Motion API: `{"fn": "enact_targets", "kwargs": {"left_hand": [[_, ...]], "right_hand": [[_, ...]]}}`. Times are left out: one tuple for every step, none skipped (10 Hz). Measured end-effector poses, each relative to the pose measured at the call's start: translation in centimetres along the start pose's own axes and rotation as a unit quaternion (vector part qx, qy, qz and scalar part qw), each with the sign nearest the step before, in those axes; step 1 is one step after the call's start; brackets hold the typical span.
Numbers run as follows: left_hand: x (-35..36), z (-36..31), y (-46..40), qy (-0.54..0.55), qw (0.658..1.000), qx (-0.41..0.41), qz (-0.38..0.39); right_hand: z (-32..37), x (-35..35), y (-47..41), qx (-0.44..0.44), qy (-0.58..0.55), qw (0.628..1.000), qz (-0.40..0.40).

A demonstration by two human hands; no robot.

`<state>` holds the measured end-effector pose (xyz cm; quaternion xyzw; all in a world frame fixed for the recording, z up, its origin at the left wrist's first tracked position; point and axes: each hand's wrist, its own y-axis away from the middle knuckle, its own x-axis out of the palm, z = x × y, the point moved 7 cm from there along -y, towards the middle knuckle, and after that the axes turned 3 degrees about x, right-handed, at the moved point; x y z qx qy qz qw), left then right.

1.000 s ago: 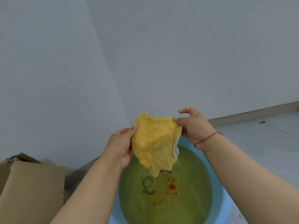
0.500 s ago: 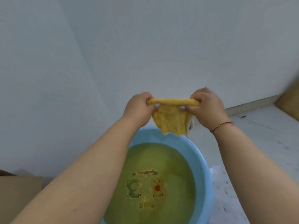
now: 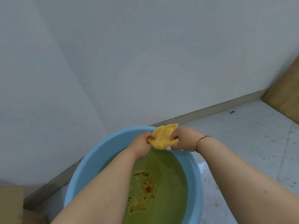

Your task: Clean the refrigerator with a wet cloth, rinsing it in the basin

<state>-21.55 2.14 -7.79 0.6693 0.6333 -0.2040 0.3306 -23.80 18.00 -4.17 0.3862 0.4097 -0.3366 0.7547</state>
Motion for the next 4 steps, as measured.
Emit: {"fn": "enact_targets", "kwargs": {"left_hand": [[0.2,-1.4,0.4,-0.009,1.000,0.026,0.005],[0.3,-3.6,0.6,-0.188,0.980,0.062,-0.023],[2.4,-4.0,0.1,-0.290,0.953,0.073,0.041],[3.4,-4.1,-0.3,-0.304,0.949,0.055,0.067]], "right_hand": [[-0.5,-0.2,-0.3,0.014,-0.070,0.997,-0.015],[-0.8,-0.7,-0.7,0.042,-0.036,0.998,-0.041],[-1.1,0.0,-0.7,0.070,-0.007,0.997,-0.006],[-1.3,0.6,-0.4,0.084,0.040,0.995,0.031]]}}
